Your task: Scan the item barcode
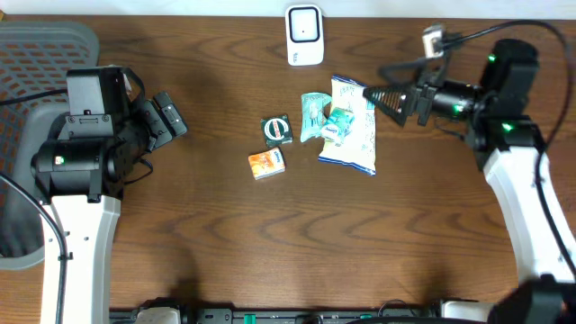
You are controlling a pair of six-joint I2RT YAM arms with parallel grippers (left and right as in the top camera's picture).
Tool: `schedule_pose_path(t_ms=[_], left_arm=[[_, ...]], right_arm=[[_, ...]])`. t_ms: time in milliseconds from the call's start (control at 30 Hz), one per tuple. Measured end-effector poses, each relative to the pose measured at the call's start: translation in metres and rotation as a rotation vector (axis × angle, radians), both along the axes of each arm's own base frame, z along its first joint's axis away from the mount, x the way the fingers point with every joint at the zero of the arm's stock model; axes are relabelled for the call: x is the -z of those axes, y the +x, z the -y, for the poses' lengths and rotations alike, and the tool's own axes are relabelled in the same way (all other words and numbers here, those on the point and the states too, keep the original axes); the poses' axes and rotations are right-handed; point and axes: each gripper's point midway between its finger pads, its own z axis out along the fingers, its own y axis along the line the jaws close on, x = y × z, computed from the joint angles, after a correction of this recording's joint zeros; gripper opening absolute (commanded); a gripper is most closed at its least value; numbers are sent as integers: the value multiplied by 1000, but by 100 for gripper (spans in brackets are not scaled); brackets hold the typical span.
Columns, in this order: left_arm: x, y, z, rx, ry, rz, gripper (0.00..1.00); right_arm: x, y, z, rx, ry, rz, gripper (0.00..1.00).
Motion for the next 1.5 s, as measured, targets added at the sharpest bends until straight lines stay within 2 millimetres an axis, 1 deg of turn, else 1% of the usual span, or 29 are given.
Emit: schedule_pose_path(t_ms=[33, 67, 133, 233, 367, 433, 500, 533, 600, 700, 767, 900, 967, 1067, 1200, 1300, 1500], left_arm=[[0, 0, 0, 0, 0, 0, 98], [0, 0, 0, 0, 0, 0, 98], [0, 0, 0, 0, 0, 0, 98], [0, 0, 0, 0, 0, 0, 98], [0, 0, 0, 0, 0, 0, 98], [0, 0, 0, 0, 0, 0, 98], [0, 0, 0, 0, 0, 0, 98], [0, 0, 0, 0, 0, 0, 98], [0, 0, 0, 0, 0, 1, 98], [0, 0, 0, 0, 0, 0, 98], [0, 0, 0, 0, 0, 0, 98], [0, 0, 0, 0, 0, 0, 98], [0, 0, 0, 0, 0, 0, 98], [0, 0, 0, 0, 0, 0, 98], [0, 0, 0, 0, 0, 0, 98], [0, 0, 0, 0, 0, 0, 98], [0, 0, 0, 0, 0, 0, 98]], right_arm=[[7, -1, -3, -39, 25, -46, 83], [12, -2, -5, -61, 40, -81, 82], [23, -4, -13, -103, 59, -146, 84], [45, -10, -32, -148, 61, -276, 87], [79, -16, -53, -73, -57, -431, 93], [103, -21, -62, -13, -160, -495, 94], [129, -25, -64, 68, -292, -543, 94], [138, -26, -64, 101, -348, -550, 95], [157, -28, -61, 173, -470, -554, 99], [172, -29, -55, 244, -589, -538, 99], [181, -33, -53, 276, -663, -531, 99], [189, -39, -49, 306, -749, -523, 99], [191, -38, -47, 318, -765, -520, 99], [189, -37, -49, 312, -752, -515, 99], [181, -35, -63, 267, -683, -496, 99], [178, -37, -68, 239, -657, -501, 99], [177, -39, -66, 223, -649, -508, 99]])
